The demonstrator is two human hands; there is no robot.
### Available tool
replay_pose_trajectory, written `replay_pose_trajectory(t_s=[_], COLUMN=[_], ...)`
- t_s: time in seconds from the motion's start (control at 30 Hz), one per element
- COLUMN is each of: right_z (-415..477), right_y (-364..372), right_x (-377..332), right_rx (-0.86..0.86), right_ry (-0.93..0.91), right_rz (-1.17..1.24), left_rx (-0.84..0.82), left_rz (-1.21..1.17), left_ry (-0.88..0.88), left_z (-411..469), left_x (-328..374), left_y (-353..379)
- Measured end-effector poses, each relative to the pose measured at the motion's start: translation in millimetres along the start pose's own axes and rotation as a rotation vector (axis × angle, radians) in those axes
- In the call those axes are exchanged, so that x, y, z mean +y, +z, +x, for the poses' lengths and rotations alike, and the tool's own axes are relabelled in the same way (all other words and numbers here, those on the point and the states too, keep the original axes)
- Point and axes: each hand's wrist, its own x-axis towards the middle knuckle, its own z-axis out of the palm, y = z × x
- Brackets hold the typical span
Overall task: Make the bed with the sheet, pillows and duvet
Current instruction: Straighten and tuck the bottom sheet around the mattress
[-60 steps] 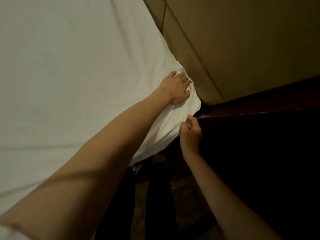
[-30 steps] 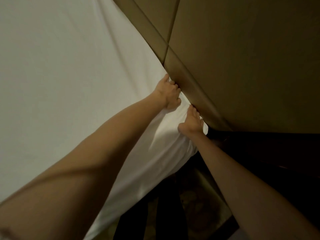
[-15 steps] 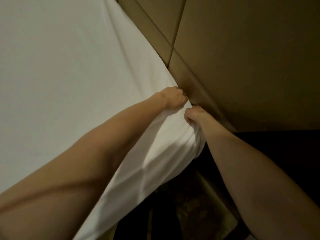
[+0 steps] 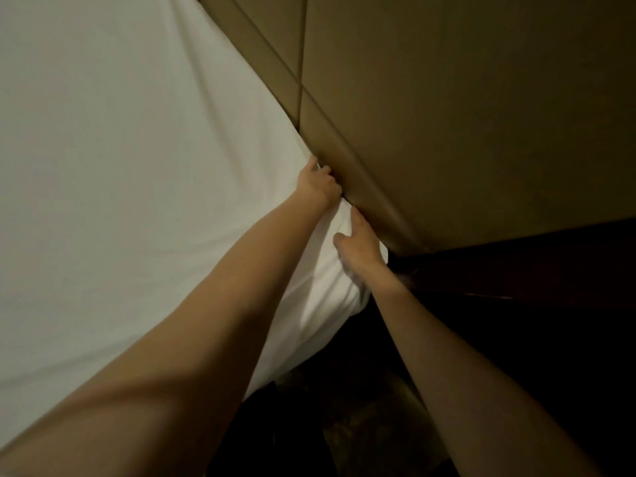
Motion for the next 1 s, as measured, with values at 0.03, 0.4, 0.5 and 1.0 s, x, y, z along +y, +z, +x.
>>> replay_pose_trajectory(t_s=[0.03,0.4,0.5,1.0], right_z=[-3.1,-72.8,-95.1,-91.8], right_y=[1.4,37.6,52.9,53.3], right_x=[4.0,54.6,75.5,90.6], right_rx=[0.010,0.185,0.235,0.010], right_ry=[-0.037,-0.265,-0.311,0.407], right_rz=[-0.025,-0.062,-0.043,0.798], left_rx=[0.006,0.341,0.346,0.522], left_rz=[0.002,-0.425,-0.468,-0.492], left_ry=[-0.014,0.094,0.154,-0.048], left_z=[-1.0,-57.2,-99.4,-219.5], left_x=[1.9,28.1,56.7,143.2], left_y=[1.4,36.2,55.2,126.8])
